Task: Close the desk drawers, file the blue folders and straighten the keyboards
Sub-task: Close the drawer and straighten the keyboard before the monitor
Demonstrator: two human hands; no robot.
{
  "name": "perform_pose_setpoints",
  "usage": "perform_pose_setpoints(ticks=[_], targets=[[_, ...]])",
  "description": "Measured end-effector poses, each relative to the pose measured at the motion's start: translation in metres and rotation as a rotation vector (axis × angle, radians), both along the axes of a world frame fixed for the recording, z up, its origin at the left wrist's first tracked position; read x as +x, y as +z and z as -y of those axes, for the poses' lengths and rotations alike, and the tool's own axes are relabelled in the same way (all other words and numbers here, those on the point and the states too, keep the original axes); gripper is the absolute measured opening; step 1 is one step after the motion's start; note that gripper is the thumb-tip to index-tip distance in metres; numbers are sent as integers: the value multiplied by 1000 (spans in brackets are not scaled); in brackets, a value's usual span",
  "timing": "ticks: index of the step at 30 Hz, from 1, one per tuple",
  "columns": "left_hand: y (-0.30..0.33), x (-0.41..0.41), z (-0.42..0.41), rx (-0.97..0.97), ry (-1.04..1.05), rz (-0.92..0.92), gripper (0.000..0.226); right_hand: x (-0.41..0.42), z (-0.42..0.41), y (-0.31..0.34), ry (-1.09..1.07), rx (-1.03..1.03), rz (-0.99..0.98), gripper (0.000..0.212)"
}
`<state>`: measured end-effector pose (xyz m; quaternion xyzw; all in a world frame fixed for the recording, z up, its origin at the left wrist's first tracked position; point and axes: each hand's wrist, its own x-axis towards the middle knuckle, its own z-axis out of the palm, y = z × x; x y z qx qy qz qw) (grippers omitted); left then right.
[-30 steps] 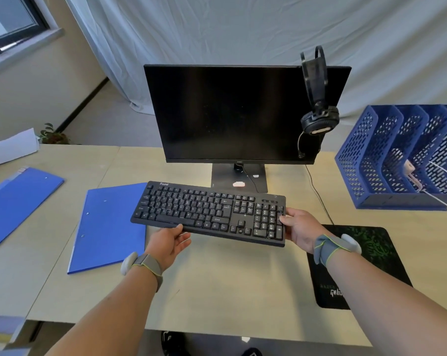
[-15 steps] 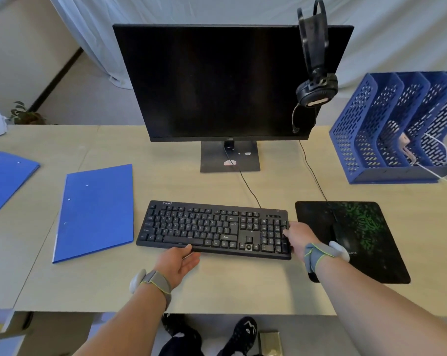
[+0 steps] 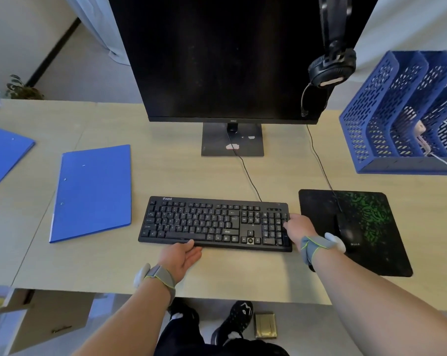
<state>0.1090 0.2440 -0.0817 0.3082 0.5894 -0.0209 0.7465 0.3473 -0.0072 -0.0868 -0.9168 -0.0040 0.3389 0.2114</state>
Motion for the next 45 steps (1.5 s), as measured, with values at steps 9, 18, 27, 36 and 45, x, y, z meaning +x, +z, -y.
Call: perform_pose_setpoints(ticks=[9,18,27,36,45], targets=[[7,5,-7,48,-133,-95,15,1,1,-16,-138,135,20,18],[27,1,-37,333,-159,-235,15,-12,5,-11,-127,125,2,44],[30,-5,-94,803,-571,-519,33,-31,-4,-11,-193,86,35,49],[32,-8,-84,761,-558,-437,33,-22,4,-2,-165,64,11,40],[31,-9,-80,744,-557,-444,26,-26,12,10,-121,57,8,32]])
